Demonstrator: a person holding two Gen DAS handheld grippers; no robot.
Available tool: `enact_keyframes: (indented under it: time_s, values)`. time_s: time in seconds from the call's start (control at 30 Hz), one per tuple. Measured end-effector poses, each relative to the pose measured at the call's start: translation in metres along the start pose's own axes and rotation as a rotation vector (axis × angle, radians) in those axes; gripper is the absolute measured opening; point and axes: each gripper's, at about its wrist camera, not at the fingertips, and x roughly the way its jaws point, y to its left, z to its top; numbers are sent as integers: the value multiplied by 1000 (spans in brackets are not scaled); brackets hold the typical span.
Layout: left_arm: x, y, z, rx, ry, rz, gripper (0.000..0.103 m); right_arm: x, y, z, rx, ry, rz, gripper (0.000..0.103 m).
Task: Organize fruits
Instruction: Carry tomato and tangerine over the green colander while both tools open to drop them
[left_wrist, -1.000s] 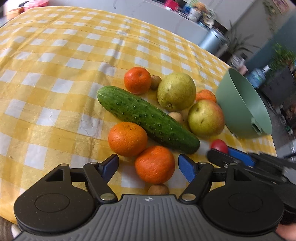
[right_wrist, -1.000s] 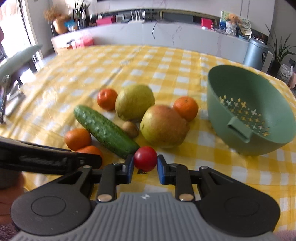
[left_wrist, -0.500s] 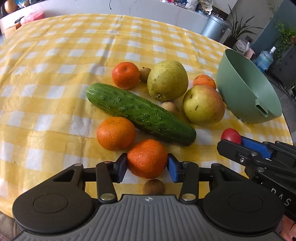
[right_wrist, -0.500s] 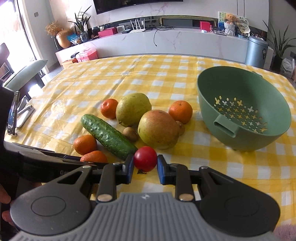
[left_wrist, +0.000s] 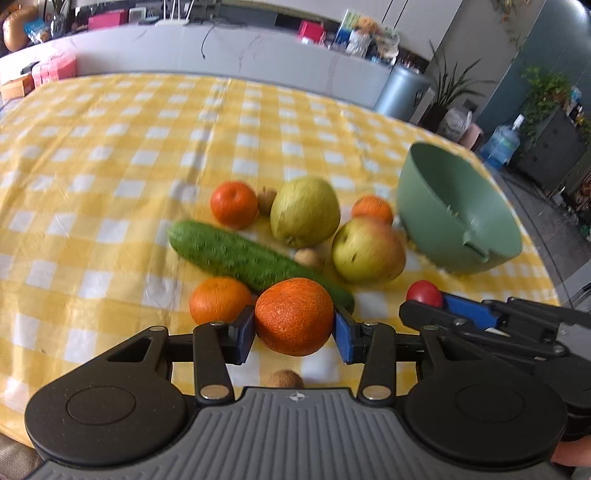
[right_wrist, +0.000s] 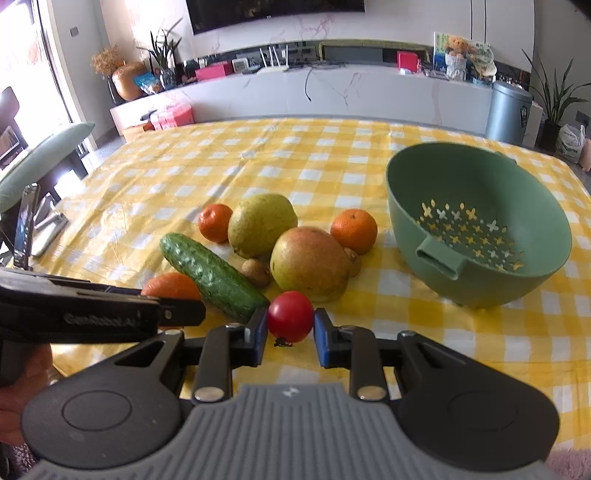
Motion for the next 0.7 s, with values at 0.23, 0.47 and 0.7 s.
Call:
enact_keyframes:
  time_s: [0.23, 0.47, 0.7]
  values:
    - [-22, -11, 21, -2, -54, 13, 49, -19, 1, 6, -33, -85, 15, 23]
    - [-32, -40, 52, 9, -72, -71, 49, -52, -26, 23, 54, -182, 37, 23]
    - [-9, -90, 84, 58, -41, -217, 49, -74, -95, 43, 184, -228, -126, 23]
